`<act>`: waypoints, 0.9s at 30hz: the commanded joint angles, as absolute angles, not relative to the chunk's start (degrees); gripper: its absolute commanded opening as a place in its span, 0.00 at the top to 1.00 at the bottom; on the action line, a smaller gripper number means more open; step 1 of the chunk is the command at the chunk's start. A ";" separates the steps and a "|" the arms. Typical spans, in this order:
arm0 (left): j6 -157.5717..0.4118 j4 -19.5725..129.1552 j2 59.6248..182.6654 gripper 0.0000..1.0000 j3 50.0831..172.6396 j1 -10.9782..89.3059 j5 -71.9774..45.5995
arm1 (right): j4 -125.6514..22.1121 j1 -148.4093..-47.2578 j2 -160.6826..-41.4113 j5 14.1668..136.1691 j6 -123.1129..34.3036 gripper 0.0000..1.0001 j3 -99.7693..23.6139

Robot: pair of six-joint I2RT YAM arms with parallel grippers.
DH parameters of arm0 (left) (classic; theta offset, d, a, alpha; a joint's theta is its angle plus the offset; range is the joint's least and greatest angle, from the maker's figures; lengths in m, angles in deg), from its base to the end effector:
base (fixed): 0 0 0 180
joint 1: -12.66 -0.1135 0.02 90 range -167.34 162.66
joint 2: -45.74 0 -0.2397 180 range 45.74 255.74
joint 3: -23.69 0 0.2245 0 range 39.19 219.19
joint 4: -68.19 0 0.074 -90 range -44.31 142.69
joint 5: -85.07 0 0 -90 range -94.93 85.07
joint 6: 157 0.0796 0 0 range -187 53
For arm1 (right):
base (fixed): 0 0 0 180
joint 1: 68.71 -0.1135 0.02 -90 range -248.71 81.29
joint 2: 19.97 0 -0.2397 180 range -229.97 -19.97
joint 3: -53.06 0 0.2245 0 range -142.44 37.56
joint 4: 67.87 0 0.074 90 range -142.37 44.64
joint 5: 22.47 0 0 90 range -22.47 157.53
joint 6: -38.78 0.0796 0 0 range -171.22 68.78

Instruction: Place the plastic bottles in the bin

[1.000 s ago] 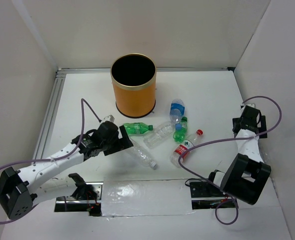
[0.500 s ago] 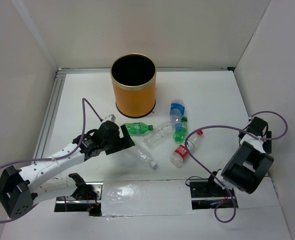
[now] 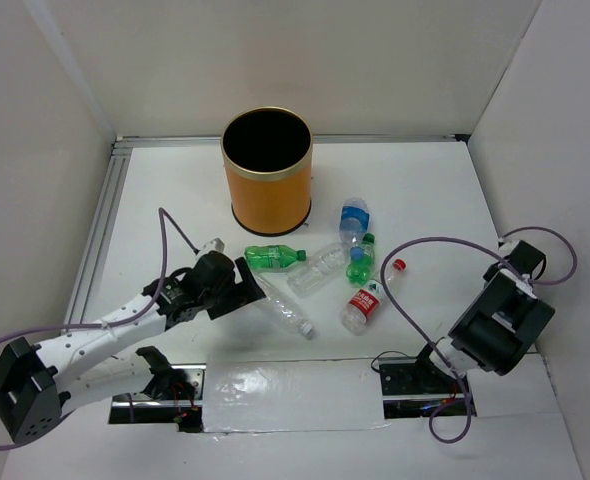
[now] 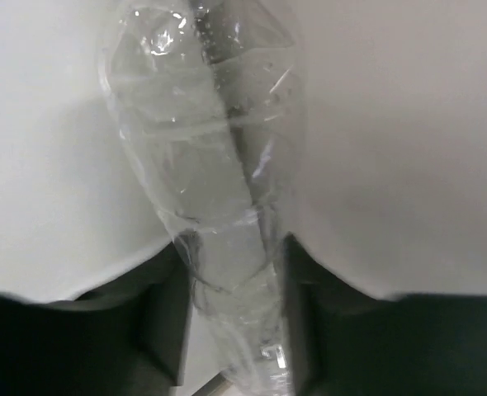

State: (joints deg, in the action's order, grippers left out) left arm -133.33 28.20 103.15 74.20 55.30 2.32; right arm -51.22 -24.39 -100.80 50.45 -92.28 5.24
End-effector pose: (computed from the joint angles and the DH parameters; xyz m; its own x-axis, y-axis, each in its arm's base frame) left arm 0.1674 -0.1405 0.1768 -0.7729 -0.5233 -0.3587 -0.2476 0.7693 -0.5889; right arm 0.1748 -0.2034 0.1134 -0.9392 0.0396 -0.3410 0.2479 0.7653 -0.5940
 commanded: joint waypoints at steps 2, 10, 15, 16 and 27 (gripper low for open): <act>-138.01 29.31 100.67 0.02 72.85 56.08 2.72 | -32.13 -23.97 -95.67 72.15 -95.67 0.67 3.73; -139.86 29.92 102.68 0.04 74.17 57.84 2.72 | -0.26 -28.87 -86.94 115.19 -109.58 0.76 -21.45; -143.02 30.54 106.99 0.04 77.16 59.59 1.58 | -21.95 -55.65 -88.42 117.99 -92.47 0.82 -31.95; -145.46 30.54 107.61 0.04 77.16 59.60 1.05 | -25.96 -60.05 -89.22 115.80 -88.52 0.84 -33.10; -151.28 30.02 108.84 0.01 77.16 63.20 5.53 | -41.99 -93.21 -117.60 111.74 -78.65 0.85 -69.04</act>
State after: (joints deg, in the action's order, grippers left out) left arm -148.49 29.64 108.68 75.11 62.38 2.89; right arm -35.70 -89.18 -114.05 113.11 -83.60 -62.49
